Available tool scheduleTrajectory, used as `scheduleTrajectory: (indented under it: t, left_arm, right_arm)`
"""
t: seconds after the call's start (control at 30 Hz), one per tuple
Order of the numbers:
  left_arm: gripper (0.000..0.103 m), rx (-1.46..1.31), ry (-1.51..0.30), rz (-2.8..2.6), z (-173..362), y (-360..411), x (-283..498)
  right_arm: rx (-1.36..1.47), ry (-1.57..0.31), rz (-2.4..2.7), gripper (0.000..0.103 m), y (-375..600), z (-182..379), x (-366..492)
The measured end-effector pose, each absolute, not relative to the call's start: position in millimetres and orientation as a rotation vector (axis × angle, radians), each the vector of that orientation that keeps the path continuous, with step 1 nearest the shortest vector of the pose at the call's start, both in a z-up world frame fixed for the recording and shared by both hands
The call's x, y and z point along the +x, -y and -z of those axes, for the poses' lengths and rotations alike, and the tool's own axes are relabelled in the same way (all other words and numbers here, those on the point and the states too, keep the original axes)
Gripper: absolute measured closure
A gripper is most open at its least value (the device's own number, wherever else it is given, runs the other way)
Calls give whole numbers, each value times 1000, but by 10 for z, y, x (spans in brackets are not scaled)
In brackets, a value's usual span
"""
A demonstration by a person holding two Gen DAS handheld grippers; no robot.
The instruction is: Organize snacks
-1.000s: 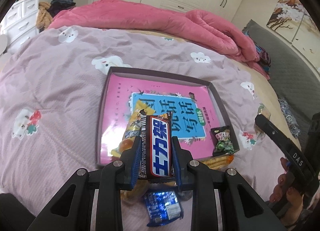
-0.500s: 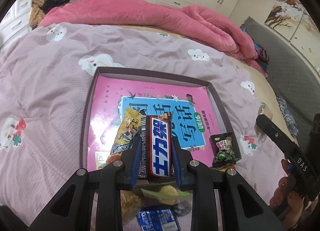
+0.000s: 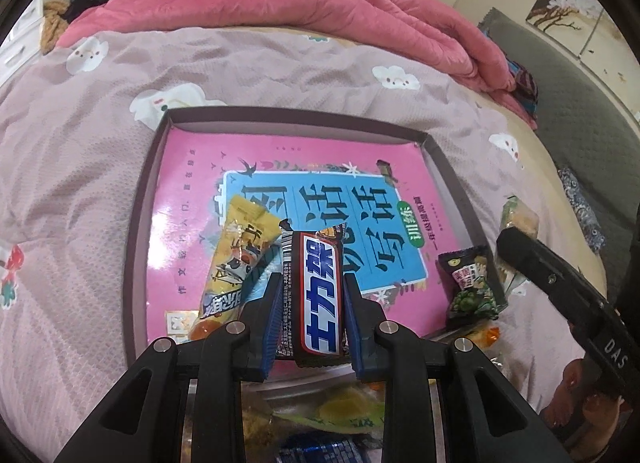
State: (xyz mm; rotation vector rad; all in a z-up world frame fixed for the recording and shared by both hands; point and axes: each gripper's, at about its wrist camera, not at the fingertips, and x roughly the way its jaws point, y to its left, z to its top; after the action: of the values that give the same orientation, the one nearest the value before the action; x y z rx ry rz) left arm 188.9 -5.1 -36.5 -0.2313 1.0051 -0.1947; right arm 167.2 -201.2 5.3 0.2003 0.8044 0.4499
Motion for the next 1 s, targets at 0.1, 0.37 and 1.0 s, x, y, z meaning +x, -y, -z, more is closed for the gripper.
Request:
scheduleTrajectory:
  t: [0.1,0.37,1.0]
  left_arm:
    - [74,-215,-1016,197,422,72,1914]
    - [74,-186,-1055,206,558,105,1966]
    - [74,-163,-1096,211,657,155,2030]
  right_arm:
    - [176,-825,-456,69,1940,10,1682]
    - [128,-899,-457,69,1798,215,1711]
    - [72,-1004,-431,69,1718,443,1762]
